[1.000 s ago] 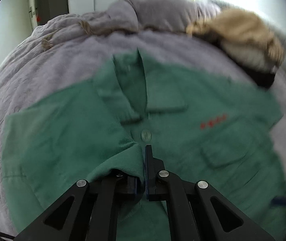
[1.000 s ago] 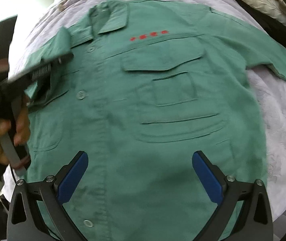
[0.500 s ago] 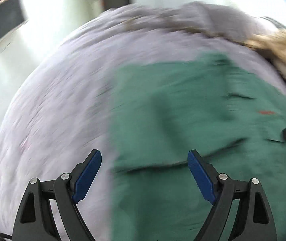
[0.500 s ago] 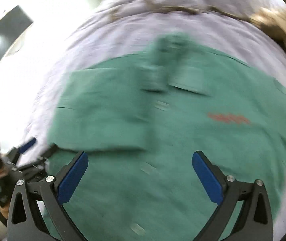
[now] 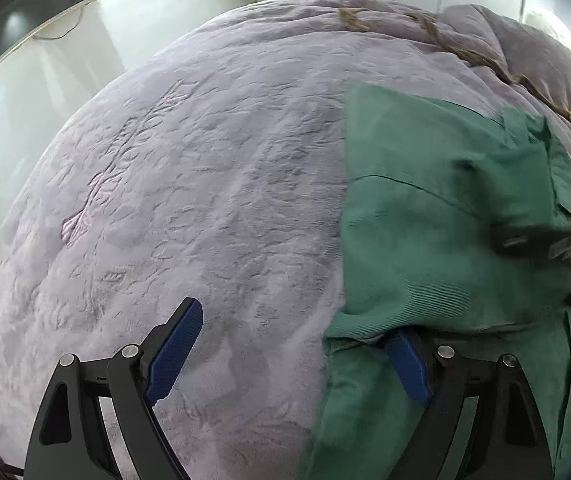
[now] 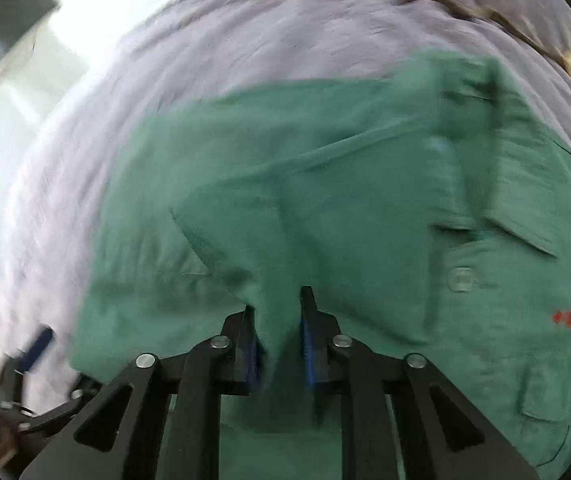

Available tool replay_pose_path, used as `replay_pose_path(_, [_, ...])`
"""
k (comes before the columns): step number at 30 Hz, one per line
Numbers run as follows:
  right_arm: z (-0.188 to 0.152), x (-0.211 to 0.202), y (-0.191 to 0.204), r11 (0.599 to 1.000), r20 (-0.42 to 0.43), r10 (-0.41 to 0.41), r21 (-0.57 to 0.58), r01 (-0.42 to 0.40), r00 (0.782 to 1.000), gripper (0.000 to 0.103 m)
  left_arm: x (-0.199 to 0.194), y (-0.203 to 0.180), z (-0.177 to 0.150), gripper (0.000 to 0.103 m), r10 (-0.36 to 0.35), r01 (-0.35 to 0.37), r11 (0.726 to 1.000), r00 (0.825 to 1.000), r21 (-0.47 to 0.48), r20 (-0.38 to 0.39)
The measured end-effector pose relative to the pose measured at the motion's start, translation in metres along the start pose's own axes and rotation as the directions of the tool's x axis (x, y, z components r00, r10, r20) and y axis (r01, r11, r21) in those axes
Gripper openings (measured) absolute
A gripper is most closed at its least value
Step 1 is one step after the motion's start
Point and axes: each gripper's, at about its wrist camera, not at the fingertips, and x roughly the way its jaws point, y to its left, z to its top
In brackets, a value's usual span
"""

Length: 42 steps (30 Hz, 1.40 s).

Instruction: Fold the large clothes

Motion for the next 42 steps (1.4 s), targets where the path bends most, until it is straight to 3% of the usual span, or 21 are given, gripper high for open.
replay_pose_path(3, [0.003,-0.044,-0.054,0.995,0.120,0.029,0.092,-0.040,0.992,0.019,0.000,0.004,0.002,0.089,0.014,-0.014,1.000,1.000,-0.014,0.014])
replay_pose_path(6, [-0.003,-0.065,-0.115,0.979,0.149,-0.001,0.201,-0.030,0.989,0.021,0.000,0.009,0.004,0.089,0.011,-0.011,1.000,1.000,-0.022,0.017])
replay_pose_path(9, [-0.023,-0.057,-0.197,0.910,0.104,0.031,0.408,-0.071,0.994,0.031,0.001,0.013,0.004,0.089,0.015,-0.015,1.000,1.000,-0.014,0.023])
replay_pose_path(11, [-0.036,-0.049,-0.227,0.872,0.065,0.026,0.487,-0.054,0.998,0.030,0.005,0.015,0.008,0.089,0.004,-0.004,1.000,1.000,-0.004,0.016])
replay_pose_path(13, [-0.049,-0.052,-0.243,0.831,0.100,0.096,0.539,-0.135,0.990,0.035,0.004,0.019,0.010,0.089,-0.022,0.022,1.000,1.000,0.014,0.002])
replay_pose_path(15, [-0.056,-0.055,-0.249,0.817,0.122,0.115,0.553,-0.164,0.986,0.067,-0.002,0.020,0.011,0.089,-0.053,0.055,0.995,0.998,0.087,-0.027])
replay_pose_path(17, [-0.061,-0.068,-0.240,0.830,0.133,0.112,0.532,-0.166,0.985,0.072,-0.011,0.022,0.009,0.089,-0.086,0.094,0.983,0.995,0.155,-0.056])
replay_pose_path(20, [-0.079,-0.088,-0.214,0.822,0.163,0.220,0.499,-0.273,0.962,0.072,-0.037,0.033,0.009,0.089,-0.161,0.179,0.962,0.982,0.204,-0.100])
replay_pose_path(22, [-0.091,-0.084,-0.186,0.774,0.171,0.363,0.492,-0.398,0.916,0.072,-0.045,0.041,0.020,0.089,-0.198,0.214,0.960,0.975,0.178,-0.103])
replay_pose_path(26, [-0.100,-0.041,-0.105,0.688,0.099,0.573,0.481,-0.543,0.814,0.072,-0.019,0.036,0.077,0.089,-0.290,0.301,0.947,0.951,0.111,-0.104])
replay_pose_path(28, [-0.098,-0.013,-0.058,0.662,0.064,0.632,0.473,-0.581,0.772,0.072,0.008,0.024,0.099,0.089,-0.321,0.332,0.939,0.939,0.090,-0.122])
replay_pose_path(32, [-0.088,0.021,0.005,0.581,0.088,0.712,0.485,-0.654,0.697,0.072,0.061,-0.006,0.130,0.089,-0.375,0.394,0.918,0.903,0.056,-0.210])
replay_pose_path(34, [-0.082,0.033,0.025,0.567,0.103,0.719,0.485,-0.666,0.687,0.072,0.075,-0.020,0.133,0.088,-0.379,0.405,0.911,0.894,0.072,-0.240])
replay_pose_path(35, [-0.079,0.039,0.032,0.564,0.114,0.716,0.488,-0.667,0.689,0.071,0.080,-0.025,0.134,0.083,-0.380,0.410,0.909,0.890,0.081,-0.251])
replay_pose_path(36, [-0.078,0.042,0.033,0.551,0.138,0.712,0.498,-0.670,0.689,0.063,0.084,-0.031,0.134,0.073,-0.386,0.421,0.902,0.884,0.091,-0.265])
replay_pose_path(37, [-0.076,0.047,0.033,0.534,0.155,0.709,0.518,-0.668,0.688,0.049,0.085,-0.033,0.133,0.046,-0.386,0.426,0.898,0.881,0.105,-0.273])
replay_pose_path(38, [-0.074,0.054,0.033,0.521,0.142,0.715,0.546,-0.656,0.685,0.008,0.087,-0.035,0.134,0.020,-0.390,0.436,0.893,0.874,0.112,-0.289])
replay_pose_path(40, [-0.074,0.061,0.034,0.498,0.134,0.730,0.568,-0.655,0.670,0.006,0.087,-0.033,0.142,0.014,-0.409,0.456,0.885,0.858,0.094,-0.310])
replay_pose_path(41, [-0.072,0.058,0.036,0.513,0.131,0.728,0.547,-0.662,0.673,0.005,0.084,-0.031,0.144,0.009,-0.414,0.463,0.879,0.858,0.111,-0.303])
replay_pose_path(42, [-0.071,0.055,0.039,0.533,0.129,0.724,0.519,-0.668,0.678,0.005,0.079,-0.028,0.146,0.009,-0.404,0.457,0.876,0.870,0.153,-0.284])
